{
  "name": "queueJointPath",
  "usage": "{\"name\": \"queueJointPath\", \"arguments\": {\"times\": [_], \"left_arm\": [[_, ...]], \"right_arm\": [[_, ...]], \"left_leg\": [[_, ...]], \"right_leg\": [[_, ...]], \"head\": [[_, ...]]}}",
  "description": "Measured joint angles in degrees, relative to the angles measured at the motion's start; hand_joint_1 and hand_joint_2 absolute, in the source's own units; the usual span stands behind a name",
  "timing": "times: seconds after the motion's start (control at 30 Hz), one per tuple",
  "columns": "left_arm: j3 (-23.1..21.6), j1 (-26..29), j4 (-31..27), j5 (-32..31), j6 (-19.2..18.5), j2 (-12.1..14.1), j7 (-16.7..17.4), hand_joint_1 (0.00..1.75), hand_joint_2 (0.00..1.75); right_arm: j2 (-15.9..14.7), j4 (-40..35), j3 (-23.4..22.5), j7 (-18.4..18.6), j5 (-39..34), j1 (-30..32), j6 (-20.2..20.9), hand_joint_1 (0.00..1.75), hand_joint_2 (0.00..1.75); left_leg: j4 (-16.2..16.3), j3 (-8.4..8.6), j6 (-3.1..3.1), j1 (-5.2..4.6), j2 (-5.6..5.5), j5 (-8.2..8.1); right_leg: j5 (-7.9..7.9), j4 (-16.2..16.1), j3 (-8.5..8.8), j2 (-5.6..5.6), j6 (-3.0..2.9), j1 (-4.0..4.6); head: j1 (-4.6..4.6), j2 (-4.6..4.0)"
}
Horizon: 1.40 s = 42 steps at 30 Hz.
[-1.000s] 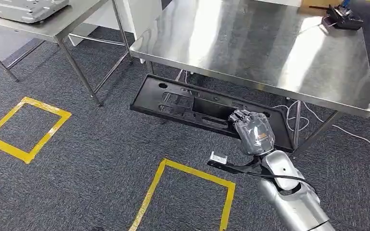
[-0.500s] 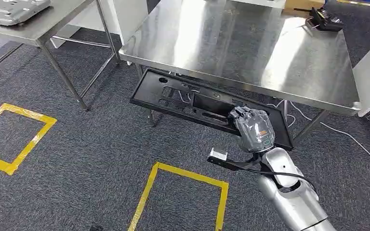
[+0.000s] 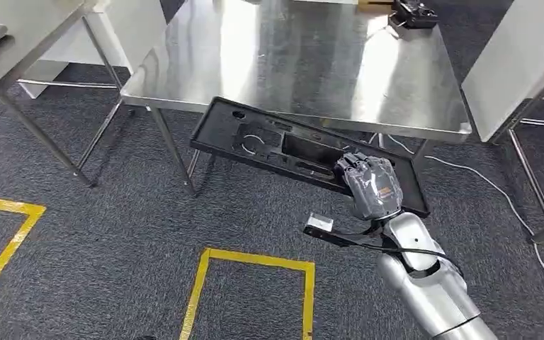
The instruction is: Take the parts from the cabinet and place them on the table.
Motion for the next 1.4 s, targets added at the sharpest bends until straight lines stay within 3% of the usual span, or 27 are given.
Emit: {"name": "queueJointPath", "arguments": {"times": [0.03,0.1,0.13,0.17,0.3,0.37,0.4,0.47,0.5,0.57,0.63,0.67,0.7,0.77,0.87,0.9,0.97,1.0,1.03,1.07,1.13,1.17,1.2,1.27,1.3,1.33,1.4], "left_arm": [[0.0,-0.01,0.0,0.0,0.0,0.0,0.0,0.0,1.75],[0.02,-0.01,0.0,0.0,0.0,0.04,0.0,0.0,1.75],[0.02,-0.03,0.0,0.0,0.02,0.04,0.0,0.0,1.75],[0.02,-0.1,0.0,0.0,0.0,0.04,0.04,0.0,1.75],[0.02,-0.23,0.0,-0.07,-0.02,-0.02,0.13,0.0,1.75],[0.02,-0.45,0.0,-0.07,-0.57,-0.13,-0.04,0.0,1.75],[0.02,-0.45,0.0,0.02,-1.1,-0.11,-0.17,0.0,1.75],[0.06,-0.43,0.0,0.02,-1.4,-0.05,-0.35,0.0,1.75],[0.04,-0.44,0.0,0.02,-1.44,-0.04,-0.39,0.0,1.75],[0.04,-0.43,0.0,-0.07,-1.64,-0.04,-0.39,0.0,1.75],[0.04,-0.47,0.0,-0.17,-1.68,-0.09,-0.37,0.0,1.75],[0.04,-0.5,0.0,-0.2,-1.68,-0.09,-0.33,0.0,1.75],[0.04,-0.61,0.0,-0.26,-1.66,-0.07,-0.24,0.0,1.75],[0.04,-0.74,0.0,-0.35,-1.53,-0.07,-0.15,0.0,1.75],[0.04,-0.94,-0.17,-0.81,-1.38,-0.02,-0.07,0.0,1.75],[0.04,-0.93,-0.17,-0.87,-1.38,-0.04,-0.04,0.0,1.75],[0.04,-0.82,-0.11,-0.94,-1.4,-0.04,0.0,0.0,1.75],[0.04,-0.71,-0.11,-0.94,-1.4,-0.04,0.09,0.0,1.75],[0.04,-0.6,-0.11,-0.94,-1.4,-0.04,0.13,0.0,1.75],[0.07,-0.45,-0.09,-0.94,-1.36,-0.02,0.18,0.0,1.75],[0.07,-0.24,-0.09,-0.94,-1.18,0.02,0.2,0.0,1.75],[0.09,0.06,0.0,-0.94,-1.14,0.11,0.22,0.0,1.75],[0.11,0.07,0.07,-0.98,-1.11,0.13,0.33,0.0,1.75],[0.11,-0.12,0.04,-0.96,-1.05,0.13,0.46,0.0,1.75],[0.11,-0.21,0.04,-0.96,-1.05,0.11,0.46,0.0,1.75],[0.11,-0.25,0.02,-1.0,-1.05,-0.09,0.42,0.0,1.75],[0.15,-0.04,0.04,-1.05,-1.05,0.0,0.39,0.0,1.75]], "right_arm": [[0.0,0.09,0.07,-0.02,0.0,0.01,0.0,1.71,1.75],[0.09,0.11,0.07,-0.02,-0.07,-0.1,0.0,1.71,1.75],[0.09,0.11,0.04,-0.02,-0.07,-0.27,0.0,1.71,1.75],[0.09,0.11,0.04,-0.02,-0.09,-0.34,0.0,1.71,1.75],[0.0,0.15,-0.04,0.04,-0.13,-0.54,0.0,1.71,1.75],[-0.13,0.15,-0.06,0.07,0.07,-0.6,-0.17,1.71,1.75],[-0.07,0.15,-0.06,0.15,0.44,-0.67,-0.31,1.71,1.75],[0.0,0.31,0.02,0.22,1.09,-0.61,-0.33,1.71,1.75],[0.02,0.44,0.11,0.28,1.31,-0.6,-0.31,1.71,1.75],[0.09,0.63,0.18,0.48,1.51,-0.6,-0.26,1.71,1.75],[0.18,0.63,0.15,0.57,1.6,-0.9,-0.17,1.71,1.75],[0.26,0.72,0.15,0.57,1.62,-1.22,-0.09,1.71,1.75],[0.54,0.81,0.18,0.57,1.75,-1.54,0.13,1.71,1.75],[0.63,1.11,0.15,0.57,1.75,-2.2,1.07,1.71,1.75],[0.87,1.9,0.18,-0.11,1.23,-3.42,2.1,1.71,1.75],[1.16,2.34,0.2,-0.33,0.85,-4.07,2.3,1.71,1.75],[1.73,3.49,0.22,-0.74,0.35,-4.79,2.69,1.71,1.75],[1.84,3.94,0.29,-1.03,0.28,-4.81,2.75,1.71,1.75],[1.84,4.44,0.4,-1.18,0.13,-4.8,2.82,1.71,1.75],[1.86,5.01,0.59,-1.38,-0.07,-4.8,2.82,1.71,1.75],[2.06,5.75,0.85,-1.64,-0.22,-4.89,2.82,1.71,1.75],[2.12,6.3,0.94,-1.73,-0.28,-4.83,2.86,1.71,1.75],[2.19,6.98,1.01,-1.86,-0.37,-5.31,3.0,1.71,1.75],[2.38,7.52,1.16,-1.84,-0.42,-5.46,3.08,1.71,1.75],[2.43,7.67,1.16,-1.86,-0.46,-5.79,3.08,1.71,1.75],[2.43,7.76,1.16,-1.86,-0.48,-5.94,3.08,1.71,1.75],[2.51,8.7,1.29,-1.88,-0.53,-6.08,3.1,1.71,1.75]], "left_leg": [[-1.86,0.62,0.11,0.08,-0.01,1.77],[-10.98,4.98,0.29,0.39,-0.93,6.99],[-16.6,7.65,0.42,0.75,-3.04,8.99],[-16.99,7.98,0.21,0.49,-4.03,8.18],[-17.48,8.13,1.8,-0.19,-1.67,8.86],[-18.03,8.15,2.96,-0.06,-0.89,9.36],[-18.02,8.05,3.36,-0.21,-0.35,9.36],[-18.0,7.86,3.5,-0.47,0.3,9.28],[-18.0,7.85,3.5,-0.54,0.59,9.23],[-18.01,7.97,3.47,-0.58,0.77,8.61],[-18.01,8.54,3.13,-0.59,1.08,8.36],[-17.95,8.76,2.78,-0.86,1.24,8.11],[-18.0,8.72,2.33,-1.11,1.32,7.59],[-18.12,9.18,1.62,-0.85,1.57,7.21],[-15.38,8.69,0.57,-0.39,0.56,6.32],[-11.3,6.36,0.22,-0.31,0.31,4.92],[-2.04,-0.03,-0.31,-0.29,0.27,1.99],[0.93,-2.87,-0.41,-0.29,0.24,2.16],[0.92,-4.26,-0.38,-0.29,0.22,4.06],[-2.47,-4.19,-0.2,-0.29,0.19,7.97],[-12.99,-1.59,0.52,-0.35,-0.09,16.56],[-14.43,-1.09,1.15,-0.46,-0.65,17.12],[-14.35,-0.14,1.56,-0.94,-0.58,16.26],[-16.24,1.27,2.71,-1.33,-0.32,13.7],[-16.68,1.84,3.19,-1.35,-0.14,13.11],[-17.49,3.37,3.44,-0.84,-0.27,12.86],[-18.58,5.74,3.99,-0.59,-0.32,11.69]], "right_leg": [[0.0,0.06,0.02,0.77,0.02,-0.04],[0.0,0.26,0.07,2.19,0.08,-0.2],[0.0,0.37,0.07,3.01,0.13,-0.25],[0.11,0.36,-0.19,3.38,0.46,0.28],[0.75,-0.35,-0.74,5.36,2.28,0.19],[-1.06,2.86,-2.53,0.48,1.9,0.52],[-3.33,7.35,-4.68,-0.85,1.35,0.47],[-6.76,16.64,-8.94,-1.24,1.04,0.43],[-7.15,18.92,-9.87,-1.25,1.31,0.43],[-4.95,14.27,-7.01,-1.3,2.19,0.45],[-1.7,3.18,-0.41,-2.03,2.56,0.52],[-2.23,0.03,1.02,-2.98,1.77,0.73],[-2.66,-0.13,1.93,-2.69,1.25,1.34],[-3.11,-0.09,1.55,-2.32,0.37,1.52],[-3.37,-0.67,4.06,-1.77,-0.97,0.42],[-3.85,-0.67,4.56,-1.74,-1.52,0.42],[-5.04,-0.67,5.58,-1.35,-1.45,0.46],[-5.72,-0.66,6.33,-1.15,-1.38,0.49],[-6.46,-0.67,7.17,-0.96,-1.29,0.5],[-7.44,-0.67,8.44,-0.75,-1.13,0.5],[-9.35,-0.69,10.75,-0.43,-0.76,0.5],[-10.23,-0.96,10.84,-0.31,-0.53,0.33],[-10.55,-1.28,10.99,-0.18,0.16,1.25],[-10.77,-2.02,12.78,-0.09,0.96,0.91],[-9.98,-1.51,12.74,-0.07,2.18,1.17],[-9.48,0.06,11.76,-0.08,2.98,1.61],[-8.1,9.45,6.99,-1.15,2.87,1.02]], "head": [[-0.04,0.0],[-0.04,0.0],[-0.07,0.0],[0.0,0.0],[0.02,0.0],[0.18,0.0],[0.46,0.0],[0.46,0.0],[0.5,0.0],[0.5,0.0],[0.48,0.0],[0.52,0.0],[0.4,0.0],[0.33,0.0],[-0.09,0.0],[-0.2,0.0],[-0.2,0.0],[-0.2,0.0],[-0.13,0.0],[-0.24,0.0],[-0.22,0.0],[-0.06,0.0],[0.04,0.0],[-0.7,0.0],[-0.55,0.0],[-0.66,0.0],[-0.52,0.0]]}}
